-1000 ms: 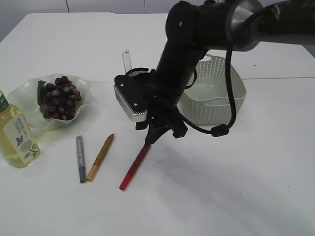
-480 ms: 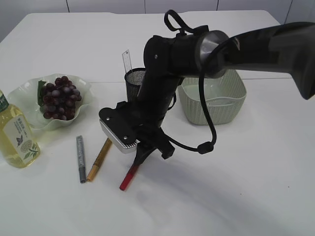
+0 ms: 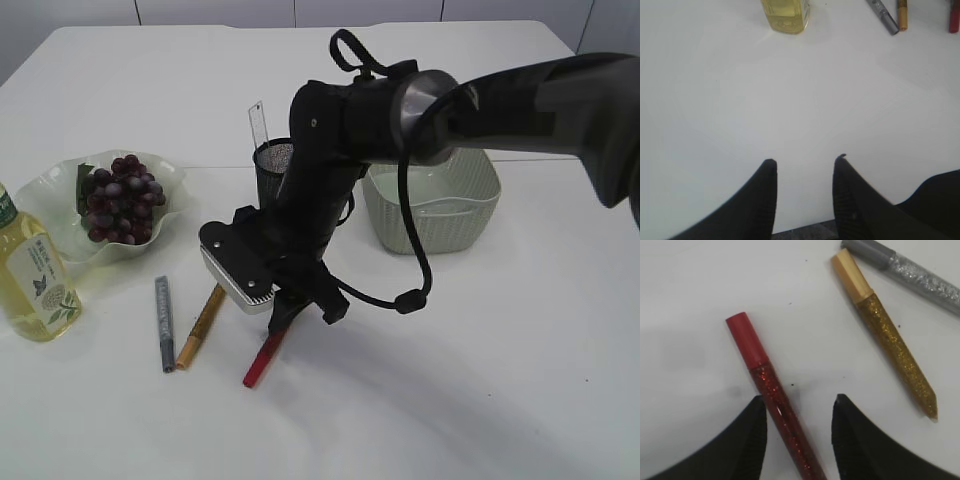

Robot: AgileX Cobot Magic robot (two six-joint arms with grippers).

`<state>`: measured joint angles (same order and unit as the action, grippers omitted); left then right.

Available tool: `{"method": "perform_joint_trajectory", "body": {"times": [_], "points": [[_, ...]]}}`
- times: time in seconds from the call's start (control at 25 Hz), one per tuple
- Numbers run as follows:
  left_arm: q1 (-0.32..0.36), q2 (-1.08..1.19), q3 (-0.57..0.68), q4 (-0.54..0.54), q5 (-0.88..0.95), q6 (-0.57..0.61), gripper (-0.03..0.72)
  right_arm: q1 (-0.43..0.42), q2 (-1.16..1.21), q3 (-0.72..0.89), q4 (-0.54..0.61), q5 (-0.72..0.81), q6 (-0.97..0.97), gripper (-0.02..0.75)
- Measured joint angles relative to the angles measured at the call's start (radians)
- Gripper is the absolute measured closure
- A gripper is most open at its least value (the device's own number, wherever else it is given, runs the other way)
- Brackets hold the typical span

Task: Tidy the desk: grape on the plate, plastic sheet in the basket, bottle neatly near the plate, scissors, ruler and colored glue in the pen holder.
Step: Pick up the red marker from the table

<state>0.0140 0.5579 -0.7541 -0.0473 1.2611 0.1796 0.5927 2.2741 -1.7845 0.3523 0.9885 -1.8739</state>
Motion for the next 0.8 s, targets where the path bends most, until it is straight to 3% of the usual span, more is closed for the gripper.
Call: {"method": "perform_joint_trajectory", "body": {"times": [0.8], "points": [[0.0, 0.0, 0.0, -0.001, 0.0, -0.002, 0.43, 0.0, 0.079, -0.085, -0.047, 0.138, 0.0, 0.421]]}}
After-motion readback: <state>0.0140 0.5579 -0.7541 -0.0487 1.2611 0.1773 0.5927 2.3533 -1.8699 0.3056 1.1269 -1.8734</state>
